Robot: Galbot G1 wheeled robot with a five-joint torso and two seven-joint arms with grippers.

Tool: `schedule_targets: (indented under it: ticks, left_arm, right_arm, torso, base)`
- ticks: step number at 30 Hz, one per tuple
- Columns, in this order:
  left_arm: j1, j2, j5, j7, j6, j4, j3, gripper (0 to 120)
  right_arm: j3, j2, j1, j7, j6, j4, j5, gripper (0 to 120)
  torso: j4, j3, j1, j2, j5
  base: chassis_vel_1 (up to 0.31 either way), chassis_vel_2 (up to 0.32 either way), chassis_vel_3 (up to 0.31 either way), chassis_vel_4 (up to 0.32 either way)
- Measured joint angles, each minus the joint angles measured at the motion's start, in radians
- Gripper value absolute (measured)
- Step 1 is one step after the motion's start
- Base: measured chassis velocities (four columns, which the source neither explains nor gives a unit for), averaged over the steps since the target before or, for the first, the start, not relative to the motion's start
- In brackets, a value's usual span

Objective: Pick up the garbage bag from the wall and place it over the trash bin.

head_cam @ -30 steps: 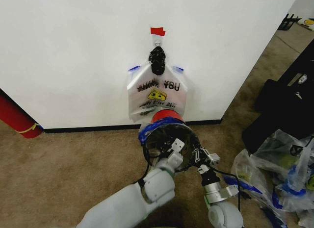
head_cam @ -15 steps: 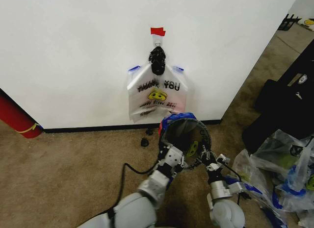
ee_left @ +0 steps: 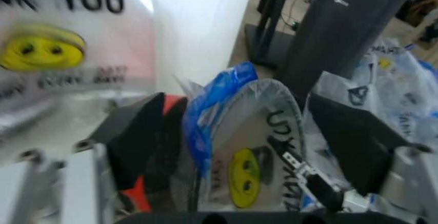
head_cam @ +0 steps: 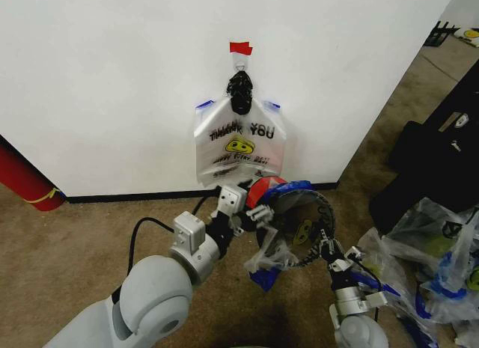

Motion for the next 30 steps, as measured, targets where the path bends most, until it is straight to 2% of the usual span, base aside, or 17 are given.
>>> schedule_targets:
  ticks: [2, 4, 7, 13, 17, 20, 26, 28, 30]
  left_arm:
    - [-0.006, -0.011, -0.034, -0.008, 0.007, 0.019, -0.005, 95]
    - [-0.010, -0.013, -0.044, -0.010, 0.009, 0.035, -0.009, 97]
    - [-0.016, -0.014, -0.044, -0.010, 0.009, 0.057, -0.012, 96]
    - [-0.024, -0.012, -0.021, -0.004, 0.005, 0.114, -0.016, 88]
    - [-0.026, -0.016, -0.009, -0.002, -0.006, 0.147, -0.015, 68]
    - [-0.027, -0.018, -0.009, 0.000, -0.008, 0.148, -0.013, 62]
    - [-0.038, -0.028, 0.017, 0.000, -0.022, 0.170, -0.004, 34]
    - [-0.041, -0.029, 0.031, 0.002, -0.024, 0.180, -0.001, 32]
    - [-0.046, -0.030, 0.070, 0.010, -0.032, 0.206, 0.005, 23]
  right_arm:
    - [0.004, 0.000, -0.005, -0.029, 0.003, -0.001, 0.001, 0]
    - [0.007, 0.000, -0.010, -0.043, 0.004, -0.001, 0.000, 0]
    - [0.009, 0.000, -0.015, -0.057, 0.005, 0.000, -0.001, 0]
    - [0.012, 0.001, -0.021, -0.069, 0.006, 0.003, -0.004, 0]
    - [0.013, 0.004, -0.024, -0.077, 0.008, 0.009, -0.009, 0]
    - [0.013, 0.005, -0.026, -0.081, 0.009, 0.009, -0.012, 0]
    - [0.013, 0.009, -0.035, -0.103, 0.013, 0.012, -0.022, 0]
    - [0.013, 0.009, -0.037, -0.108, 0.013, 0.014, -0.023, 0]
    - [0.013, 0.011, -0.041, -0.119, 0.013, 0.017, -0.024, 0]
  torso:
    - [0.0001, 0.000, 0.000, 0.000, 0.0000]
    - [0.0001, 0.000, 0.000, 0.000, 0.0001]
    - [0.0001, 0.000, 0.000, 0.000, 0.0001]
    - [0.0001, 0.000, 0.000, 0.000, 0.0001]
    - [0.0001, 0.000, 0.000, 0.000, 0.0000]
    - [0.0001, 0.000, 0.000, 0.000, 0.0001]
    - [0.0001, 0.000, 0.000, 0.000, 0.0001]
    - [0.0001, 0.000, 0.000, 0.000, 0.0000]
    - [0.0001, 0.000, 0.000, 0.000, 0.0001]
  base:
    - [0.000, 0.000, 0.000, 0.000]
    - [0.000, 0.000, 0.000, 0.000]
    - [0.000, 0.000, 0.000, 0.000]
    - [0.000, 0.000, 0.000, 0.000]
    - [0.000, 0.000, 0.000, 0.000]
    - [0.000, 0.000, 0.000, 0.000]
    - [0.000, 0.000, 0.000, 0.000]
    - [0.000, 0.000, 0.000, 0.000]
    - [0.000, 0.000, 0.000, 0.000]
